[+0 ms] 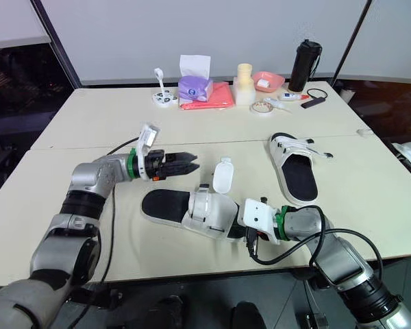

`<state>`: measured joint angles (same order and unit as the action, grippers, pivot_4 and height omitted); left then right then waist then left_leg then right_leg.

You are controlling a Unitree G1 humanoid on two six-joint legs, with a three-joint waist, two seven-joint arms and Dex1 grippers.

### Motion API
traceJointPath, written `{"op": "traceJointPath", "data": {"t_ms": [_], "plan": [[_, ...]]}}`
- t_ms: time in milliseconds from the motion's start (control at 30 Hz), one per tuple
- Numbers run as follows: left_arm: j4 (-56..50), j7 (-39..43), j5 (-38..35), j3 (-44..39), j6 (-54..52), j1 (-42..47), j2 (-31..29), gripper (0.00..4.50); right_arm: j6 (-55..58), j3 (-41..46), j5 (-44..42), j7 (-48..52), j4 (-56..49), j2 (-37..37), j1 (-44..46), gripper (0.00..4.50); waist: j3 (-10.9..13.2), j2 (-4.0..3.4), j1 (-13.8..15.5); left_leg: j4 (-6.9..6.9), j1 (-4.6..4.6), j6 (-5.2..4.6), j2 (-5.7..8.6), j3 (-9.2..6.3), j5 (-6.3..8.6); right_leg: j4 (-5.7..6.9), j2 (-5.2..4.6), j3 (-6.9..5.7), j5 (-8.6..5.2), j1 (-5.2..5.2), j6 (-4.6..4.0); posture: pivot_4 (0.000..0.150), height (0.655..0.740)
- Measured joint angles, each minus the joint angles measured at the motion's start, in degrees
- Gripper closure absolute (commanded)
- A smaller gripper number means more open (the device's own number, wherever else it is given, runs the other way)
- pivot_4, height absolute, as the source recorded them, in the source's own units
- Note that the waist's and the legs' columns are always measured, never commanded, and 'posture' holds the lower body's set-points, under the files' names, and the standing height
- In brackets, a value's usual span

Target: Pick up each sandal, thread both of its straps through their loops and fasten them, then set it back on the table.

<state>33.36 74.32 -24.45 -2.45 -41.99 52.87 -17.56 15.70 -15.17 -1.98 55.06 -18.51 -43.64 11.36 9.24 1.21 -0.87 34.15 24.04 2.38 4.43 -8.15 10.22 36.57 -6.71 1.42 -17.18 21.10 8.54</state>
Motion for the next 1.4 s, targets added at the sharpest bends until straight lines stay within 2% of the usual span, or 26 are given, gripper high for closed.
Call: {"op": "traceJointPath", "data": {"t_ms": [300, 500, 667, 800, 1000, 1267, 1333, 1400], "plan": [[14.8, -1.4, 4.4, 5.2, 3.2, 4.9, 5.7, 0.02, 0.2, 0.0, 0.7, -0.2, -0.4, 0.0, 0.0, 4.50, 0.0, 0.01, 0.0, 0.02, 0.00, 0.00, 0.05, 0.02, 0.00, 0.03, 0.00, 0.00, 0.00, 0.01, 0.00, 0.150, 0.7344], [22.8, -2.5, 6.3, 5.5, 5.5, 8.3, 10.9, 0.02, 0.3, 0.3, 0.7, -0.7, -0.7, 0.0, -0.5, 4.50, 0.0, 0.03, 0.1, 0.03, 0.01, 0.00, 0.05, 0.02, 0.00, 0.03, 0.00, 0.00, 0.00, 0.00, 0.01, 0.150, 0.7344], [30.0, -8.8, 5.2, 0.4, 6.7, 13.0, 15.4, 0.02, 0.5, 0.4, 0.7, -1.2, -1.1, 0.1, -0.8, 4.50, 0.0, 0.05, 0.1, 0.03, 0.03, 0.00, 0.06, 0.02, 0.00, 0.03, 0.00, 0.00, -0.02, 0.02, 0.04, 0.150, 0.7344], [34.1, -15.4, 1.8, -7.5, 7.5, 17.3, 16.8, 0.02, 0.8, 0.4, 0.8, -1.7, -1.6, 0.1, -1.2, 4.50, 0.0, 0.06, 0.1, 0.03, 0.06, 0.00, 0.06, 0.02, 0.00, 0.05, -0.01, 0.00, -0.04, 0.06, 0.07, 0.150, 0.7344], [34.7, -17.5, 0.0, -11.9, 7.3, 19.8, 17.3, 0.02, 0.8, 0.3, 0.8, -1.8, -1.7, 0.1, -1.6, 4.50, 0.0, 0.05, 0.1, 0.04, 0.06, 0.01, 0.09, 0.02, 0.00, 0.07, -0.01, 0.00, -0.04, 0.04, 0.08, 0.150, 0.7344], [34.7, -17.0, 0.1, -12.3, 6.7, 20.1, 17.8, 0.02, 0.8, 0.1, 0.9, -1.9, -1.6, 0.5, -1.4, 4.50, 0.0, 0.05, 0.0, 0.03, 0.06, 0.01, 0.09, 0.03, -0.01, 0.13, -0.01, 0.00, -0.04, 0.09, 0.08, 0.150, 0.7344], [34.7, -17.0, 0.2, -12.3, 6.9, 20.1, 17.7, 0.54, 0.8, 0.1, 1.0, -1.9, -1.6, 0.6, -1.4, 4.50, 0.0, 0.05, 0.0, 0.04, 0.05, 0.01, 0.09, 0.03, -0.01, 0.14, -0.01, 0.00, -0.04, 0.08, 0.08, 0.150, 0.7344], [34.7, -17.0, 0.2, -12.2, 7.4, 20.1, 17.7, 1.26, 0.8, 0.1, 1.1, -1.9, -1.6, 0.7, -1.4, 4.50, 0.0, 0.05, 0.0, 0.04, 0.05, 0.01, 0.09, 0.03, -0.01, 0.15, -0.01, 0.00, -0.04, 0.09, 0.08, 0.150, 0.7344]]}}
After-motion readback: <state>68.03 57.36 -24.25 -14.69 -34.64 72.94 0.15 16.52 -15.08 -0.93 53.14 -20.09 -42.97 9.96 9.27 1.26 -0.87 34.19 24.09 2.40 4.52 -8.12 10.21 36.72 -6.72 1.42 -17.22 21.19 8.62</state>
